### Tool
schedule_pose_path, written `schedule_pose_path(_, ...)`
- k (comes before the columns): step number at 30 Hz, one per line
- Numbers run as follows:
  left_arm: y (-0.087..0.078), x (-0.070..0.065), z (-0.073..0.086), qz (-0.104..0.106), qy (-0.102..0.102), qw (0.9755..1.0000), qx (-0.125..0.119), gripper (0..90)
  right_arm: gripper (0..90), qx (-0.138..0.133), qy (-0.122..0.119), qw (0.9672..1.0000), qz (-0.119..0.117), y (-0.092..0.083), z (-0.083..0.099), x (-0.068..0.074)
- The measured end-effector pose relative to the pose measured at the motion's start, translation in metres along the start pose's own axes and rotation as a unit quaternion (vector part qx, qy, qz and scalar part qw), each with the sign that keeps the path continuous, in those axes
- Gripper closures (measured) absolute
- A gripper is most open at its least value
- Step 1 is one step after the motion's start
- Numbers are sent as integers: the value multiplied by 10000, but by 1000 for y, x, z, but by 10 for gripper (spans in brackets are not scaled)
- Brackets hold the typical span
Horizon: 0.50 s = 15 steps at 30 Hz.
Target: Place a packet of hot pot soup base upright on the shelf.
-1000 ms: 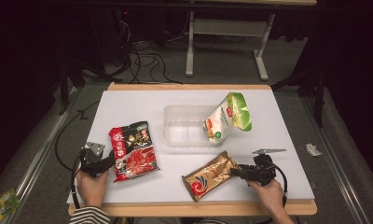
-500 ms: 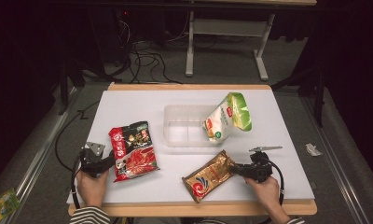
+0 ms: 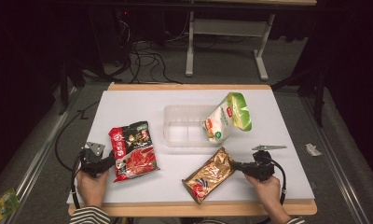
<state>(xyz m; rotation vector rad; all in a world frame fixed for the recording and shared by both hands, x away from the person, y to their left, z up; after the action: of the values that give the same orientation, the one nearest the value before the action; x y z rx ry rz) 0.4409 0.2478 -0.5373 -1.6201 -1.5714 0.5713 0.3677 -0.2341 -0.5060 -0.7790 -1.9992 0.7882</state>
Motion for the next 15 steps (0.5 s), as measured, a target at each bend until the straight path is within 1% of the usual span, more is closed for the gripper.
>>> schedule_pose_path(1, 0, 0, 0, -1, 0, 10000, -1, 336, 900, -24, -12, 10000, -22, -3, -2, 2)
schedule_pose_path(3, 0, 0, 0, 0, 0, 10000, 0, 335, 900, -107, -112, 9999, -43, -11, -7, 7)
schedule_pose_path(7, 0, 0, 0, 1, -2, 10000, -1, 335, 900, -247, -265, 9993, -43, -27, -19, 16)
schedule_pose_path(8, 0, 0, 0, 1, -3, 10000, -1, 336, 900, -307, -361, 9989, -30, -32, -23, 20)
schedule_pose_path(11, 0, 0, 0, 9, -3, 10000, -2, 335, 900, -390, -547, 9977, 11, -43, -32, 29)
schedule_pose_path(15, 0, 0, 0, 11, -5, 10000, -2, 335, 900, -523, -724, 9960, 7, -58, -44, 40)
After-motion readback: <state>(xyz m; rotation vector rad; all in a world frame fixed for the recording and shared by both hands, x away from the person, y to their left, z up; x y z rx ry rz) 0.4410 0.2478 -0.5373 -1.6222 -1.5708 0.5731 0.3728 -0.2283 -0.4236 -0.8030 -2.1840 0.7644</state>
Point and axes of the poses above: each handheld gripper's, and its own axes: y roughly forward along the jaws, z roughly out of its underside, x roughly to its left, the point moved 8 cm from there along y, roughly forward along the jaws, and after that the axes turned 14 degrees about x, right-handed, at the moved point
